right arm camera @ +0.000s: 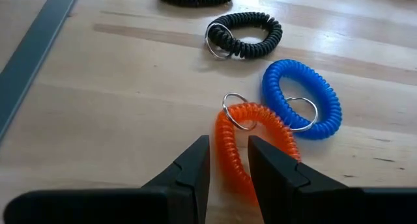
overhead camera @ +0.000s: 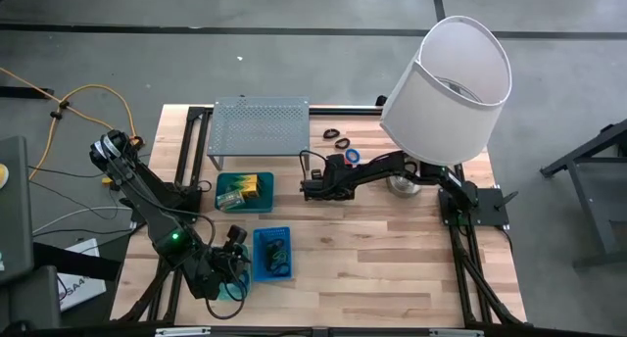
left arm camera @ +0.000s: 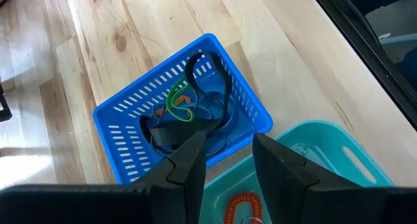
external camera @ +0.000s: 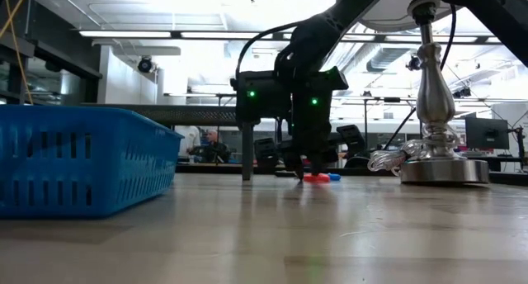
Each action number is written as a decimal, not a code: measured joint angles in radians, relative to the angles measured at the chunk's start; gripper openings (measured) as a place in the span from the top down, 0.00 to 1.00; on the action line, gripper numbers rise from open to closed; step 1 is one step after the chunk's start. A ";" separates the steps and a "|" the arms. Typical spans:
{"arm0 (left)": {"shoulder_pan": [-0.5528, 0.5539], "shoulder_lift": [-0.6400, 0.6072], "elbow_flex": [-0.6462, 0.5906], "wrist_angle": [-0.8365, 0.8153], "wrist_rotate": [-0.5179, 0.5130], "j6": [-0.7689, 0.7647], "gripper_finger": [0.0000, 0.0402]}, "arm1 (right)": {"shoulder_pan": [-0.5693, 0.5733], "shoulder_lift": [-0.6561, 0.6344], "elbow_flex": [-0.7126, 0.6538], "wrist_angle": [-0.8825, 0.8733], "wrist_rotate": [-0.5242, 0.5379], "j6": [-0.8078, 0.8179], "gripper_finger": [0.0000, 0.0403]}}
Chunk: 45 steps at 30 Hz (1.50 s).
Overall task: Pick & Place Office Desk Supplies
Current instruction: Put the orange spring keychain into the green bin
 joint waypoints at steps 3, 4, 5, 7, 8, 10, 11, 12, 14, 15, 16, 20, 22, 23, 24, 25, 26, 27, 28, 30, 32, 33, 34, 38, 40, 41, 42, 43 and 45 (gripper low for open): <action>0.000 0.000 0.000 0.000 0.000 0.000 0.70 | 0.000 0.000 0.000 0.000 -0.002 -0.004 0.77; 0.000 0.000 0.000 0.000 0.000 0.000 0.70 | 0.000 0.000 0.000 0.001 -0.003 -0.007 0.77; 0.000 0.000 0.000 0.000 0.000 0.000 0.70 | 0.000 0.000 0.000 0.001 -0.004 -0.010 0.77; 0.000 0.000 0.000 0.000 0.000 0.000 0.70 | 0.000 0.000 0.000 0.002 -0.005 -0.018 0.77; 0.000 0.000 0.000 0.000 0.000 0.000 0.70 | 0.000 0.000 0.000 0.002 -0.006 -0.018 0.78; 0.000 0.000 0.000 0.000 0.000 0.000 0.70 | 0.000 0.000 0.000 0.003 -0.006 -0.018 0.81; 0.000 0.000 0.000 0.000 0.000 0.000 0.70 | 0.000 0.000 0.000 0.003 -0.006 -0.021 0.82; 0.000 0.000 0.000 0.000 0.000 0.000 0.70 | 0.000 0.000 0.000 0.003 -0.007 -0.023 0.84; 0.000 0.000 0.000 0.000 0.000 0.000 0.70 | 0.000 0.000 0.000 0.001 -0.010 -0.025 0.88; 0.000 0.000 0.000 0.000 0.000 0.000 0.70 | 0.000 0.000 0.000 0.000 -0.010 -0.025 0.90; 0.000 0.000 0.000 0.000 0.000 0.000 0.70 | 0.000 0.000 0.000 0.000 -0.010 -0.025 0.92; 0.000 0.000 0.000 0.000 0.000 0.000 0.70 | 0.002 0.000 0.000 0.000 -0.004 -0.025 0.97; 0.000 0.000 0.000 0.000 0.000 0.000 0.70 | 0.005 0.000 0.000 0.000 0.004 -0.025 0.98; 0.000 0.000 0.000 0.000 0.000 0.000 0.70 | 0.008 0.000 0.000 0.001 0.010 -0.025 0.98; 0.000 0.000 0.000 0.000 0.000 0.000 0.70 | 0.011 0.000 0.000 0.002 0.018 -0.025 0.98; 0.000 0.000 0.000 0.000 0.000 0.000 0.70 | 0.015 0.000 0.000 0.002 0.032 -0.021 0.98; 0.000 0.000 0.000 0.000 0.000 0.000 0.70 | 0.019 0.000 0.000 0.002 0.049 -0.016 0.98; 0.000 0.000 0.000 0.000 0.000 0.000 0.70 | 0.024 0.000 0.000 0.001 0.066 -0.008 0.97; 0.000 0.000 0.000 0.000 0.000 0.000 0.70 | 0.029 0.000 0.000 0.002 0.083 -0.001 0.97; 0.000 0.000 0.000 0.000 0.000 0.000 0.70 | 0.038 0.000 0.000 0.001 0.115 0.008 0.98; 0.000 0.000 0.000 0.000 0.000 0.000 0.70 | 0.049 0.000 0.000 0.003 0.141 0.011 0.98; 0.000 0.000 0.000 0.000 0.000 0.000 0.70 | 0.055 0.000 0.000 0.004 0.152 0.014 0.98; 0.000 0.000 0.000 0.000 0.000 0.000 0.70 | 0.059 0.000 0.000 0.003 0.158 0.023 0.98; 0.000 0.000 0.000 0.000 0.000 0.000 0.70 | 0.081 0.000 0.000 0.004 0.175 0.051 0.98; 0.000 0.000 0.000 0.000 0.000 0.000 0.70 | 0.093 0.000 0.000 0.004 0.175 0.059 0.98; 0.000 0.000 0.000 0.000 0.000 0.000 0.70 | 0.100 0.000 0.000 0.004 0.175 0.060 0.98; 0.000 0.000 0.000 0.000 0.000 0.000 0.70 | 0.108 0.000 0.000 0.005 0.176 0.061 0.98; 0.000 0.000 0.000 0.000 0.000 0.000 0.70 | 0.116 0.000 0.000 0.006 0.175 0.061 0.98; 0.000 0.000 0.000 0.000 0.000 0.000 0.70 | 0.134 0.000 0.000 0.007 0.176 0.061 0.98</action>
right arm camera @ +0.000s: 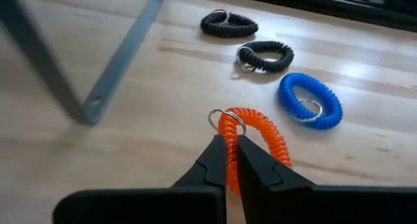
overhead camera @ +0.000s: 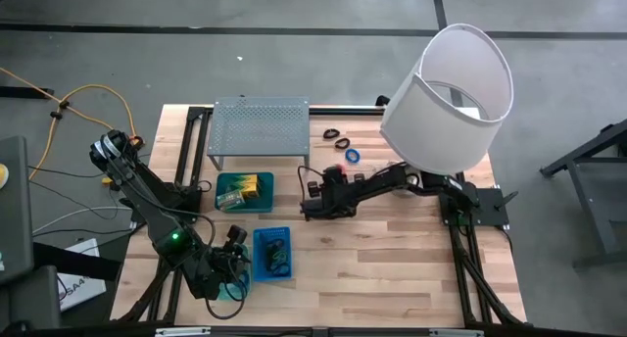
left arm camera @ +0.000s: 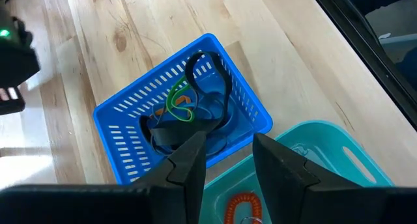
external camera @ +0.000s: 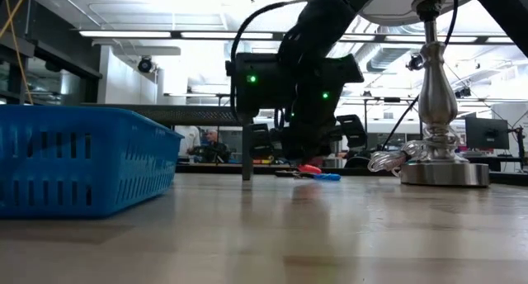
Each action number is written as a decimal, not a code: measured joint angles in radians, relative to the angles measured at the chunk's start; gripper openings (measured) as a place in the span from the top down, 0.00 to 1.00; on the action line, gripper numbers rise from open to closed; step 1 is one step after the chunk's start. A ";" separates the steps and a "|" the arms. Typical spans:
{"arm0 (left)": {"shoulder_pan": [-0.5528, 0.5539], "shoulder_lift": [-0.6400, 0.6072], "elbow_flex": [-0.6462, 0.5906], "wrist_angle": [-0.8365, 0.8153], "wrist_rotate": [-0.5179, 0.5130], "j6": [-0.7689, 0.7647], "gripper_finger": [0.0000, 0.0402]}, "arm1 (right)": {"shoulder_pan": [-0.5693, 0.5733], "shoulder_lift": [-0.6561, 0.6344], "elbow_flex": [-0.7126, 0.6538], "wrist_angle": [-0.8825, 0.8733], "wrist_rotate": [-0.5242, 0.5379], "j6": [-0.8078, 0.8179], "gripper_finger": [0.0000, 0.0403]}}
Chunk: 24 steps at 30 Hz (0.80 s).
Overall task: Pick & Place Office Desk Supplies
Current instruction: Put the orange spring keychain into the green bin
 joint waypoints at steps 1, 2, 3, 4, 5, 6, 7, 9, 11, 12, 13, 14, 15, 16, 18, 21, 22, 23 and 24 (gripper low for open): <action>0.000 0.000 0.000 0.000 0.000 0.000 0.70 | 0.010 0.000 0.000 0.002 0.003 0.000 0.98; 0.000 0.000 0.000 0.000 0.000 0.000 0.70 | 0.020 0.000 0.000 0.005 0.004 0.000 0.98; 0.000 0.000 0.000 0.000 0.000 0.000 0.70 | 0.031 0.000 0.000 0.009 0.006 0.000 0.98; 0.000 0.000 0.000 0.000 0.000 0.000 0.70 | 0.044 0.000 0.000 0.012 0.013 0.000 0.98; 0.000 0.000 0.000 0.000 0.000 0.000 0.70 | 0.057 0.000 0.000 0.017 0.024 0.000 0.98; 0.000 0.000 0.000 0.000 0.000 0.000 0.70 | 0.072 0.000 0.000 0.023 0.032 0.000 0.98; 0.000 0.000 0.000 0.000 0.000 0.000 0.70 | 0.086 0.000 0.000 0.032 0.038 0.000 0.98; 0.000 0.000 0.000 0.000 0.000 0.000 0.70 | 0.116 0.000 0.000 0.048 0.044 0.000 0.98; 0.000 0.000 0.000 0.000 0.000 0.000 0.70 | 0.148 0.000 0.000 0.069 0.052 0.000 0.98; 0.000 0.000 0.000 0.000 0.000 0.000 0.70 | 0.163 0.000 0.000 0.077 0.056 -0.001 0.98; 0.000 0.000 0.000 0.000 0.000 0.000 0.70 | 0.179 0.000 0.000 0.086 0.058 -0.007 0.98; 0.000 0.000 0.000 0.000 0.000 0.000 0.70 | 0.196 0.000 0.000 0.095 0.058 -0.011 0.98; 0.000 0.000 0.000 0.000 0.000 0.000 0.70 | 0.211 0.000 0.000 0.103 0.057 -0.022 0.98; 0.000 0.000 0.000 0.000 0.000 0.000 0.70 | 0.229 0.000 0.000 0.111 0.057 -0.033 0.98; 0.000 0.000 0.000 0.000 0.000 0.000 0.70 | 0.259 0.000 0.000 0.127 0.057 -0.051 0.98; 0.000 0.000 0.000 0.000 0.000 0.000 0.70 | 0.305 0.000 0.000 0.160 0.058 -0.074 0.98; 0.000 0.000 0.000 0.000 0.000 0.000 0.70 | 0.319 0.000 0.000 0.179 0.059 -0.095 0.98; 0.000 0.000 0.000 0.000 0.000 0.000 0.70 | 0.335 0.000 0.000 0.208 0.060 -0.127 0.98; 0.000 0.000 0.000 0.000 0.000 0.000 0.70 | 0.348 0.000 0.000 0.244 0.060 -0.166 0.98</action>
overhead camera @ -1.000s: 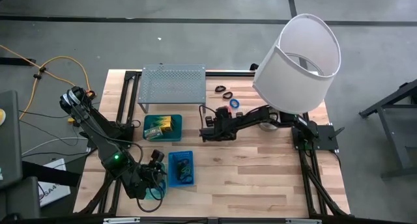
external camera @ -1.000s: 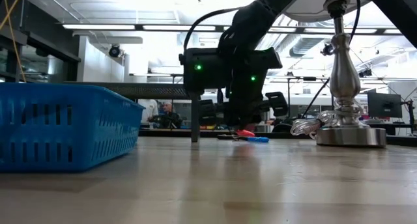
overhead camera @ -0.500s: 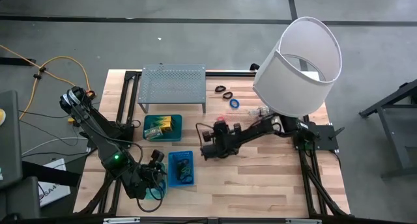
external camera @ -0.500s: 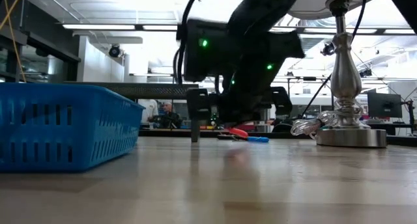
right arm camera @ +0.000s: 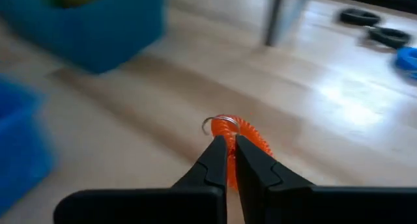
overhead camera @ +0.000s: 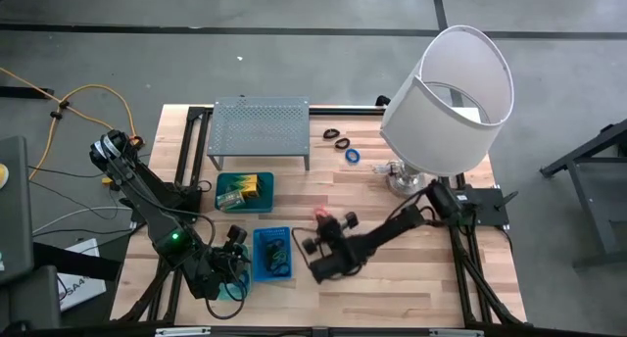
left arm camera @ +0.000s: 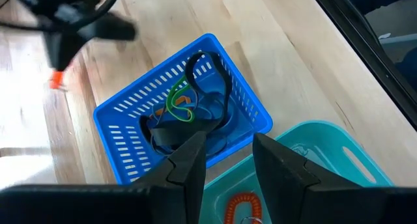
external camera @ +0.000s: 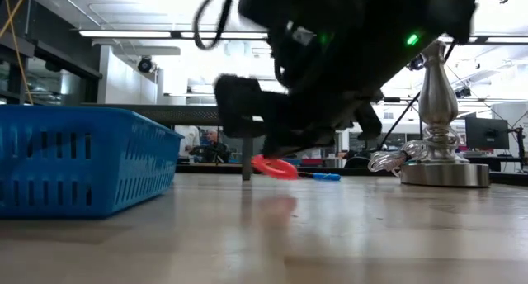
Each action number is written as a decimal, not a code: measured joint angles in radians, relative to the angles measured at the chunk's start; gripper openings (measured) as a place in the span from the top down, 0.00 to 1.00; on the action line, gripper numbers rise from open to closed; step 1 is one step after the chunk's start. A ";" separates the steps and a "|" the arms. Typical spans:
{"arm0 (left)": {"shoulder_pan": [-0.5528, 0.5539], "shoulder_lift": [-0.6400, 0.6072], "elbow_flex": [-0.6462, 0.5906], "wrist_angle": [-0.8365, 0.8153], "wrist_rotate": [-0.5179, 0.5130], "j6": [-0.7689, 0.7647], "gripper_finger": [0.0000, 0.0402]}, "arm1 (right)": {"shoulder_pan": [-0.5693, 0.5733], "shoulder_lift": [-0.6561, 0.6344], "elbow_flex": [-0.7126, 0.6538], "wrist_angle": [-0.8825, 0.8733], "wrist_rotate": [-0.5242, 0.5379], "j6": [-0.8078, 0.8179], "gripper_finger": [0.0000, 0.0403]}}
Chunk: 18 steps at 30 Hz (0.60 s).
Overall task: Pick & Place Office Desk Supplies
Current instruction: Put the orange spring keychain into the green bin
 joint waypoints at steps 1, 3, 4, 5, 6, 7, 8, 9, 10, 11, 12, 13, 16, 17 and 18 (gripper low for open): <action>0.000 0.000 0.000 0.000 0.000 0.000 0.70 | 0.013 0.000 0.000 0.039 0.000 -0.045 0.98; 0.000 0.000 0.000 0.000 0.000 0.000 0.70 | 0.037 0.000 0.000 0.140 -0.004 -0.141 0.98; 0.000 0.000 0.000 0.000 0.000 0.000 0.70 | 0.048 0.000 0.000 0.195 -0.005 -0.191 0.98; 0.000 0.000 0.000 0.000 0.000 0.000 0.70 | 0.058 -0.002 0.000 0.248 -0.008 -0.240 0.98; 0.000 0.000 0.000 0.002 0.000 0.000 0.70 | 0.067 -0.005 0.000 0.299 -0.012 -0.289 0.98; 0.000 0.000 0.000 0.004 0.000 0.000 0.70 | 0.076 -0.008 0.000 0.354 -0.022 -0.338 0.98; 0.000 0.000 0.000 0.005 0.000 0.000 0.70 | 0.082 -0.015 0.000 0.406 -0.032 -0.386 0.98; 0.000 0.000 0.000 0.005 0.000 0.000 0.70 | 0.089 -0.026 0.000 0.450 -0.039 -0.435 0.98; 0.000 0.000 0.000 0.005 0.000 0.000 0.70 | 0.095 -0.038 0.000 0.497 -0.038 -0.481 0.98; 0.000 0.000 0.000 0.006 0.000 0.000 0.70 | 0.101 -0.049 0.000 0.545 -0.037 -0.526 0.98; 0.000 0.000 0.000 0.011 0.000 0.000 0.70 | 0.105 -0.062 0.000 0.582 -0.040 -0.566 0.98; 0.000 0.000 0.000 0.018 0.000 0.000 0.70 | 0.108 -0.073 0.000 0.616 -0.046 -0.605 0.98; 0.000 0.000 0.000 0.043 0.000 0.000 0.70 | 0.109 -0.092 0.000 0.723 -0.102 -0.717 0.98; 0.000 0.000 0.000 0.049 0.000 0.000 0.70 | 0.109 -0.097 0.000 0.759 -0.125 -0.751 0.98; 0.000 0.000 0.000 0.057 0.000 0.000 0.70 | 0.107 -0.099 0.000 0.802 -0.153 -0.782 0.98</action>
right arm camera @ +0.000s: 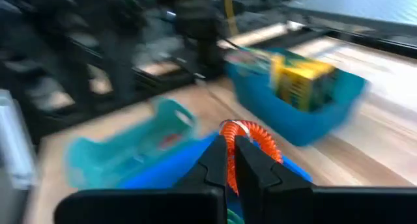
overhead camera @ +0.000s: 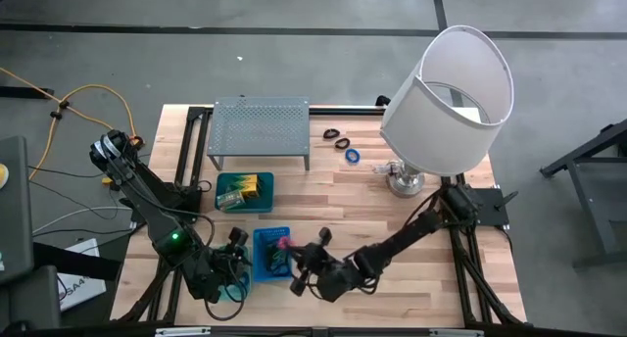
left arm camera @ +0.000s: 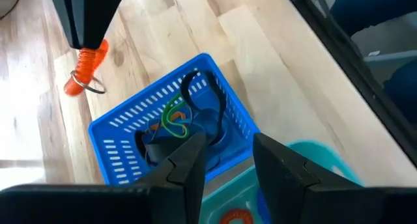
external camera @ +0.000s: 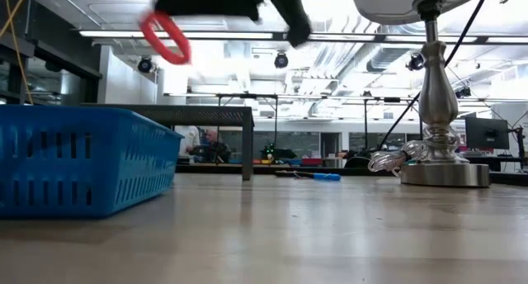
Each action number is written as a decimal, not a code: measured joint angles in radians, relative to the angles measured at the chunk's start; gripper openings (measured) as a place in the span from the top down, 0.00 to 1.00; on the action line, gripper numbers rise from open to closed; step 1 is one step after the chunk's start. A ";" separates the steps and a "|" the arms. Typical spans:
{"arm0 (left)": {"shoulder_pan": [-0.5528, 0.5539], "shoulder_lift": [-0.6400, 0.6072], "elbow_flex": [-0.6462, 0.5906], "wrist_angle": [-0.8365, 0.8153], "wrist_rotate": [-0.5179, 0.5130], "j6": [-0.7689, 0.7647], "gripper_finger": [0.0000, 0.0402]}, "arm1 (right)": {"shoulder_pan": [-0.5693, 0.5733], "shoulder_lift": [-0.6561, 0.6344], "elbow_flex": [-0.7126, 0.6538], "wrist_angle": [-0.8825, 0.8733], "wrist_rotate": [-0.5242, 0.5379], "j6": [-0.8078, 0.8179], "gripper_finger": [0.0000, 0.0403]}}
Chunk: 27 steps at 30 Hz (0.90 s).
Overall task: Pick & Place Office Desk Supplies
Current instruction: Put the orange spring keychain into the green bin
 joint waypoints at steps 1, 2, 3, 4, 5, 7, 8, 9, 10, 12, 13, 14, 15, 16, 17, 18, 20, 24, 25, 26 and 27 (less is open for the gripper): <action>0.000 0.000 0.000 0.005 0.000 0.000 0.70 | -0.004 -0.002 0.000 0.037 -0.026 -0.024 0.98; 0.000 0.000 0.000 0.010 0.000 0.000 0.70 | -0.005 -0.002 0.000 0.071 -0.054 -0.046 0.98; 0.000 0.000 0.000 0.020 0.000 0.000 0.70 | -0.006 -0.002 0.000 0.100 -0.087 -0.066 0.98; 0.000 0.000 0.000 0.027 0.000 0.000 0.70 | -0.009 -0.001 0.000 0.127 -0.122 -0.083 0.98; 0.000 0.000 0.000 0.028 0.000 0.000 0.70 | -0.012 -0.001 0.000 0.149 -0.157 -0.089 0.98; 0.000 0.000 0.000 0.031 0.000 0.000 0.70 | -0.016 -0.001 0.000 0.181 -0.217 -0.090 0.98; 0.000 0.000 0.000 0.034 0.000 0.000 0.70 | -0.019 -0.001 0.000 0.189 -0.234 -0.091 0.98; 0.000 0.000 0.000 0.033 0.000 0.000 0.70 | -0.019 -0.001 0.000 0.196 -0.246 -0.093 0.98; 0.000 0.000 0.000 0.033 0.000 0.000 0.70 | -0.019 -0.001 0.000 0.203 -0.258 -0.093 0.98; 0.000 0.000 0.000 0.033 0.000 0.000 0.70 | -0.018 -0.001 0.000 0.210 -0.275 -0.078 0.98; 0.000 0.000 0.000 0.033 0.000 0.000 0.70 | -0.018 -0.001 0.000 0.207 -0.279 -0.066 0.98; 0.000 0.000 0.000 0.033 0.000 0.000 0.70 | -0.018 -0.001 0.000 0.200 -0.284 -0.055 0.98; 0.000 0.000 0.000 0.033 0.000 0.000 0.70 | -0.018 -0.001 0.000 0.196 -0.299 -0.048 0.99; 0.000 0.000 0.000 0.033 0.000 0.001 0.70 | -0.018 -0.001 0.000 0.194 -0.319 -0.037 0.99; 0.000 0.000 0.000 0.034 0.000 0.005 0.70 | -0.018 -0.001 0.000 0.195 -0.337 -0.026 0.99; 0.001 0.000 0.000 0.037 0.000 0.014 0.70 | -0.018 -0.001 0.000 0.195 -0.350 -0.021 0.99; 0.010 0.000 0.000 0.042 0.000 0.050 0.70 | -0.016 -0.001 0.000 0.196 -0.357 -0.019 0.99; 0.035 0.000 0.000 0.066 -0.005 0.106 0.70 | -0.016 -0.001 0.000 0.198 -0.366 -0.019 0.99; 0.043 0.000 0.000 0.077 -0.005 0.114 0.70 | -0.016 -0.001 0.000 0.200 -0.373 -0.018 0.99; 0.051 0.000 0.000 0.084 -0.005 0.121 0.70 | -0.016 -0.001 0.000 0.201 -0.380 -0.019 0.99; 0.060 0.000 0.000 0.091 -0.005 0.127 0.70 | -0.016 -0.001 0.000 0.202 -0.384 -0.018 0.99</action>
